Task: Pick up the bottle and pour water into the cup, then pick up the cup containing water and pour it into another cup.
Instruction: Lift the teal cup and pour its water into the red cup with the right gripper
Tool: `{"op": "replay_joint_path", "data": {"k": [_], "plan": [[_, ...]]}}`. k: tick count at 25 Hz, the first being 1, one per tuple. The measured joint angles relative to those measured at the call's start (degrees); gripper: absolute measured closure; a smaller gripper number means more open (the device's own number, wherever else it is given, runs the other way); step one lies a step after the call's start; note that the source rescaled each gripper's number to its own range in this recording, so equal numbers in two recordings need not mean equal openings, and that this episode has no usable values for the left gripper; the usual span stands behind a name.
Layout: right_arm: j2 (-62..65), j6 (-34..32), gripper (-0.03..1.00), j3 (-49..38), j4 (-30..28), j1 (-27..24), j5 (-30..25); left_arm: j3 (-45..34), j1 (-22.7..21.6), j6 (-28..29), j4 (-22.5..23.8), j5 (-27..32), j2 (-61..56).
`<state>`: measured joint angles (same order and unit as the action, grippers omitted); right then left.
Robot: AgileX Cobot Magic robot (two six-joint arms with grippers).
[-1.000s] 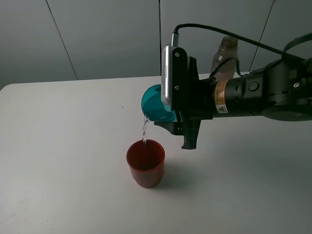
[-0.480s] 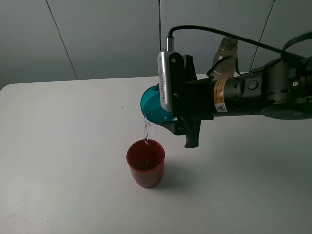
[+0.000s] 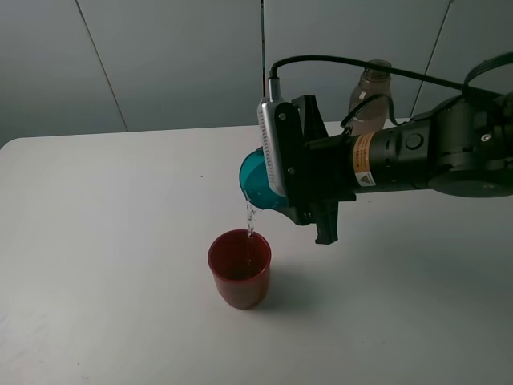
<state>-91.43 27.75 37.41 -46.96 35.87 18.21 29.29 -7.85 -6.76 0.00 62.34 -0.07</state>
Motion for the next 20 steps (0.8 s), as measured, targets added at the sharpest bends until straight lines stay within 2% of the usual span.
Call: {"op": "replay_joint_path", "data": {"k": [8,20], "plan": [[0.0,0.7,0.91,0.0,0.0,0.13,0.0,0.0,0.0,0.0,0.0,0.0,0.0],[0.0,7.46,0.91,0.6,-0.21,0.78,0.0,0.0,0.0,0.0,0.0,0.0,0.0]]}}
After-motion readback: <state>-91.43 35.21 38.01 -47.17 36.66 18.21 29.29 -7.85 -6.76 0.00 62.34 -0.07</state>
